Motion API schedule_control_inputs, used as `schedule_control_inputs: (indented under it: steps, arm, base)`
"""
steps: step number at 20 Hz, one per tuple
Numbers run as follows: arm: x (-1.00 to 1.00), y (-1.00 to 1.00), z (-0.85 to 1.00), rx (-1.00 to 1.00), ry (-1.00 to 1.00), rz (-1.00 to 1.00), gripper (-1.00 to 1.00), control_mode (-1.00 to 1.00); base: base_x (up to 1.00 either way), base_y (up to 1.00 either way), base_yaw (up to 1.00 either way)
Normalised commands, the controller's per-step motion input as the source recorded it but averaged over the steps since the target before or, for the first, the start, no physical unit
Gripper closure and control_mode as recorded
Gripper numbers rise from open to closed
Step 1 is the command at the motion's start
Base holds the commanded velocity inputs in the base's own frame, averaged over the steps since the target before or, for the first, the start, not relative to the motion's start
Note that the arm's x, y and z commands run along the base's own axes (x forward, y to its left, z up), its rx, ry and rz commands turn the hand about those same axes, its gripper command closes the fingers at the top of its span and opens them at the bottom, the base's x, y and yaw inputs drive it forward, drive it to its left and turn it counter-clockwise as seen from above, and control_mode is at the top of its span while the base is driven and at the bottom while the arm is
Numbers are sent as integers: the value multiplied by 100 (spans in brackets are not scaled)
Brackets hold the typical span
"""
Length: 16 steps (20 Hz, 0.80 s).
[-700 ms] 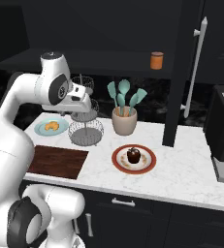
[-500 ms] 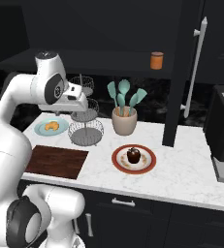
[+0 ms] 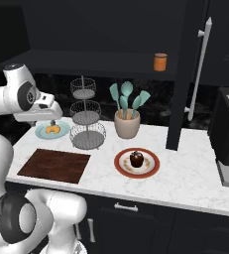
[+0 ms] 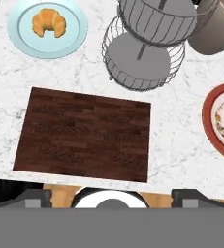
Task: From the different types of pastries on the counter, select a croissant and place it on the cutting board. Then retrieve a jar of jam from the cabinet and place it alongside the croissant on the cutting board.
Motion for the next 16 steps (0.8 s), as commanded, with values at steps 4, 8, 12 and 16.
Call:
schedule_control_inputs:
  steps: [4,8,12,16]
  arm:
    - [18,72,-25,0,6,3,-100,-100]
    - [34,55,-18,0,7,5,-100,-100]
    - [23,18,-7,0,6,5,-100,-100]
    - [1,1,0,0,0,2,-100,-100]
  base:
    - [0,0,0]
    - [0,0,0]
    - [0,0,0]
    - [0,0,0]
